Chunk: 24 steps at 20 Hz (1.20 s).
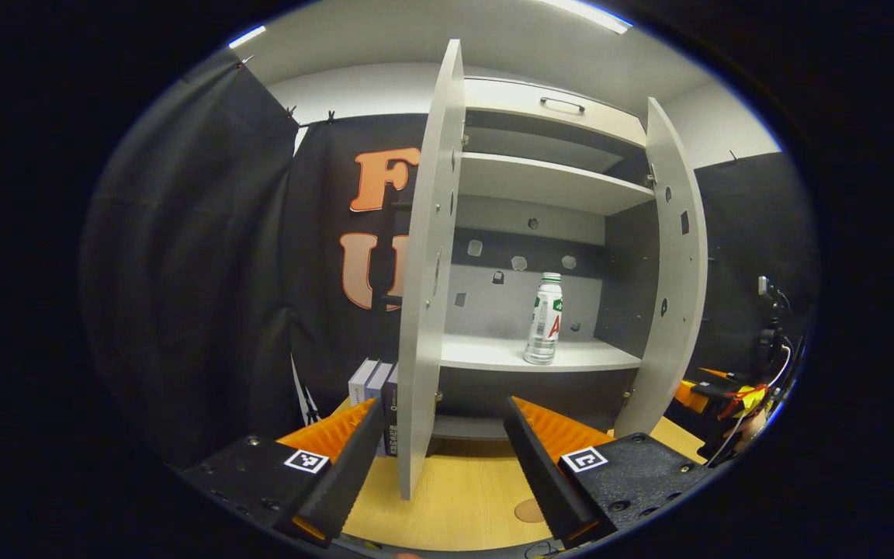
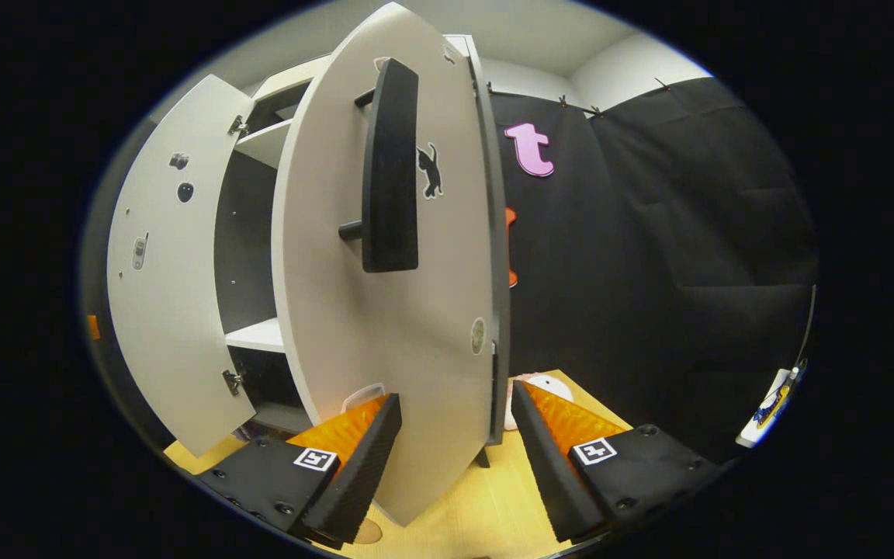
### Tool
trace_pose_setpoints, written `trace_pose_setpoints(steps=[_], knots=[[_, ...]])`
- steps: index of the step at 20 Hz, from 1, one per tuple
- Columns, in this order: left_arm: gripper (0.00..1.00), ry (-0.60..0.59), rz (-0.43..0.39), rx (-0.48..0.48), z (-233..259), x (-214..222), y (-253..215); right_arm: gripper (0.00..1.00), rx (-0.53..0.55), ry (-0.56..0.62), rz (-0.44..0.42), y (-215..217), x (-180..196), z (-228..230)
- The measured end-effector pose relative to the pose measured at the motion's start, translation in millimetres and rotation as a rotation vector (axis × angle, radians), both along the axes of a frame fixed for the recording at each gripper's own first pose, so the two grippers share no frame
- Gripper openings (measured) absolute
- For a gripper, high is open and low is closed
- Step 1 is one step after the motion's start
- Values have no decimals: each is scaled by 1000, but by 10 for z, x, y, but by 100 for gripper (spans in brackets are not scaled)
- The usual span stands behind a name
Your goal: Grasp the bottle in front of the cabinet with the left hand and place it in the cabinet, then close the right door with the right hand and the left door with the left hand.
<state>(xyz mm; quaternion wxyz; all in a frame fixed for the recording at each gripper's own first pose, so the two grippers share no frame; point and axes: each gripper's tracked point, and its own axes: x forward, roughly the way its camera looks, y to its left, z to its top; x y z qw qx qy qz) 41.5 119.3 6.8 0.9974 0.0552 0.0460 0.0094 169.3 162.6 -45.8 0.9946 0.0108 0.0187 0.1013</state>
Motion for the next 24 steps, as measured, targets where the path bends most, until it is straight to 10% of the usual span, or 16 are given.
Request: trace_pose_setpoints(steps=[9, 24], knots=[[94, 12, 84, 11, -40, -85, 417, 95, -85, -21, 7, 508, 717, -56], [94, 1, 223, 38, -130, 249, 1077, 95, -44, 2, -4, 600, 890, -9]])
